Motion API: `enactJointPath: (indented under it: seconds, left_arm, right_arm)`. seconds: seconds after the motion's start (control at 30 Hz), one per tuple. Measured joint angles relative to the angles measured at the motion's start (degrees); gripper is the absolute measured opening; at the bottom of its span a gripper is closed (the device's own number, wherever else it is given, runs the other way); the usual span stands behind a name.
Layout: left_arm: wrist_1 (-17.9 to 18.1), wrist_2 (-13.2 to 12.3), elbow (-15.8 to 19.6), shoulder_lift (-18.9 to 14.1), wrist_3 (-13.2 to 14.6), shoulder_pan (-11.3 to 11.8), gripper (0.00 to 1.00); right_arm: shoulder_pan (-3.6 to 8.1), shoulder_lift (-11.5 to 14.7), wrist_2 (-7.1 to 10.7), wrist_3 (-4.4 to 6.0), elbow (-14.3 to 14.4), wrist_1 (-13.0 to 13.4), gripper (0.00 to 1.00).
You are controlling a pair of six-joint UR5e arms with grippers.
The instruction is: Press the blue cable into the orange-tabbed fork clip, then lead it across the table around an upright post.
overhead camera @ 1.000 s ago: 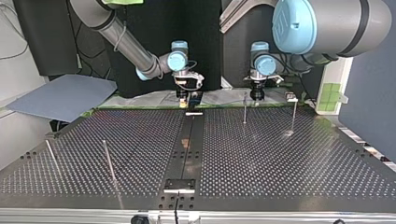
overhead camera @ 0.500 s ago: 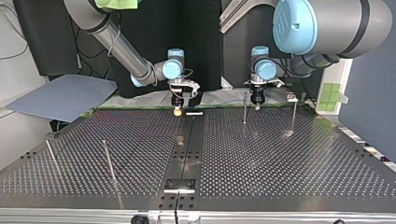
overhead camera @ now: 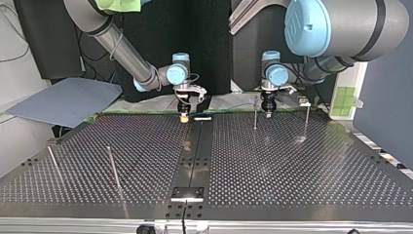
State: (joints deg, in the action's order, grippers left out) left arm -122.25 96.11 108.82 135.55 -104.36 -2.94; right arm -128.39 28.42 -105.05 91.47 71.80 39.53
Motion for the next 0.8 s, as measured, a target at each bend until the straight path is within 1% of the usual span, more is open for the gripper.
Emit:
enactJointPath:
  seconds: [0.03, 0.07, 0.13, 0.17, 0.23, 0.27, 0.3, 0.33, 0.47, 0.53, 0.63, 0.73, 0.8]
  left_arm:
    - [0.05, -0.03, -0.01, 0.0, 0.32, -0.02, 0.28]
    - [0.05, -0.13, -0.01, 0.0, 0.66, -0.04, 0.28]
    - [-0.05, -0.38, 0.01, 0.0, 1.52, -0.03, 0.38]
    - [-0.11, -0.48, 0.01, 0.0, 1.93, 0.0, 0.38]
    - [-0.25, -0.71, 0.03, 0.0, 2.84, 0.05, 0.65]
    - [-0.36, -0.77, 0.04, 0.0, 3.19, 0.07, 0.65]
    - [-0.6, -0.8, 0.04, 0.0, 3.62, 0.11, 0.9]
    - [-0.84, -0.79, 0.04, 0.0, 3.92, 0.14, 1.0]
    - [-2.36, -0.05, 0.05, 0.0, 5.47, 0.24, 1.0]
    - [-3.33, 0.77, 0.16, 0.0, 6.35, 0.26, 1.0]
    - [-4.88, 1.82, 0.81, -0.04, 6.93, 0.33, 1.0]
    - [-6.11, 1.53, 1.71, -0.05, 6.98, 0.41, 1.0]
    - [-6.03, 0.71, 2.65, -0.07, 6.66, 0.43, 1.0]
  right_arm:
    - [0.0, 0.0, 0.04, -0.01, -0.01, -0.04, 0.0]
    - [0.01, 0.0, 0.07, -0.02, 0.0, -0.07, 0.0]
    - [0.02, -0.01, 0.13, -0.04, 0.0, -0.15, 0.0]
    - [0.02, -0.02, 0.15, -0.04, 0.0, -0.19, 0.0]
    - [0.02, -0.03, 0.19, -0.04, 0.01, -0.3, 0.0]
    - [0.02, -0.04, 0.21, -0.04, 0.01, -0.34, 0.0]
    - [0.02, -0.05, 0.23, -0.04, 0.0, -0.4, 0.0]
    - [0.04, -0.05, 0.25, -0.05, 0.01, -0.51, 0.0]
    - [0.04, -0.05, 0.28, -0.04, 0.0, -0.87, 0.0]
    - [0.04, -0.04, 0.28, -0.05, -0.01, -1.09, 0.0]
    - [0.03, -0.04, 0.28, -0.05, 0.0, -1.47, 0.0]
    - [0.04, -0.03, 0.28, -0.05, 0.0, -1.85, 0.0]
    - [0.03, -0.01, 0.28, -0.04, -0.01, -2.1, 0.0]
